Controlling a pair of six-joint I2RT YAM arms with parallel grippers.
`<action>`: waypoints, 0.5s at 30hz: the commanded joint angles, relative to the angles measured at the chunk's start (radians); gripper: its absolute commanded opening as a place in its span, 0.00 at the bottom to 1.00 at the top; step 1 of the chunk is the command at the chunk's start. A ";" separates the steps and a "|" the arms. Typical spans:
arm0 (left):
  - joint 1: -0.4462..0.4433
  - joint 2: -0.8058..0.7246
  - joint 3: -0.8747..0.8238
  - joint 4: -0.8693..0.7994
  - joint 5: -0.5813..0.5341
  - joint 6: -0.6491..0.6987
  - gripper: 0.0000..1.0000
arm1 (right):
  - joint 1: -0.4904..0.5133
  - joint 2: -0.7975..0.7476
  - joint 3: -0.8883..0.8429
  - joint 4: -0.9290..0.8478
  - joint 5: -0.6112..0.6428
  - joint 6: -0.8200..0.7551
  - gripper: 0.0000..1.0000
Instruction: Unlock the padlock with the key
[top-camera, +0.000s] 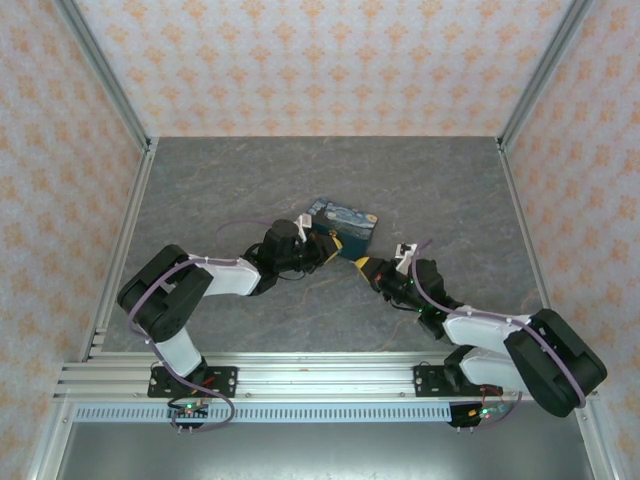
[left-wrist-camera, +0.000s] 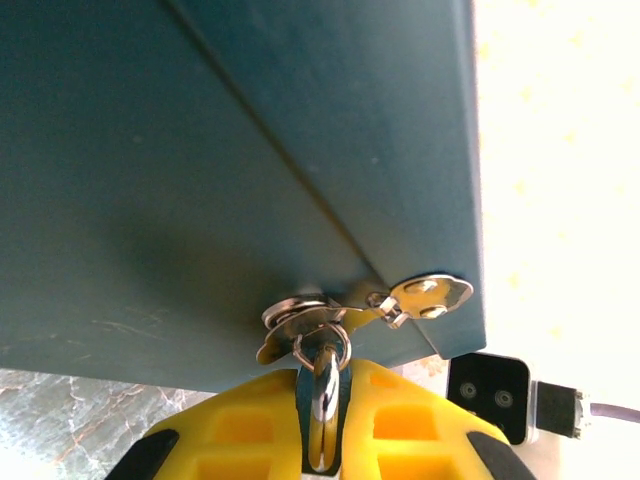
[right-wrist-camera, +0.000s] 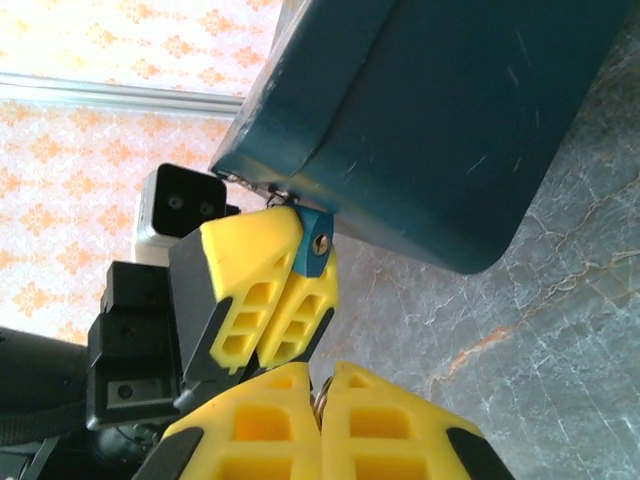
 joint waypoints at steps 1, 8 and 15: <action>0.004 0.004 -0.015 0.122 0.035 -0.065 0.00 | 0.007 0.029 0.001 0.060 0.075 0.042 0.00; 0.005 0.010 -0.038 0.185 0.001 -0.160 0.00 | 0.021 0.030 -0.002 0.083 0.170 0.121 0.00; 0.004 -0.004 -0.065 0.195 -0.050 -0.201 0.00 | 0.041 0.034 0.029 0.064 0.202 0.165 0.00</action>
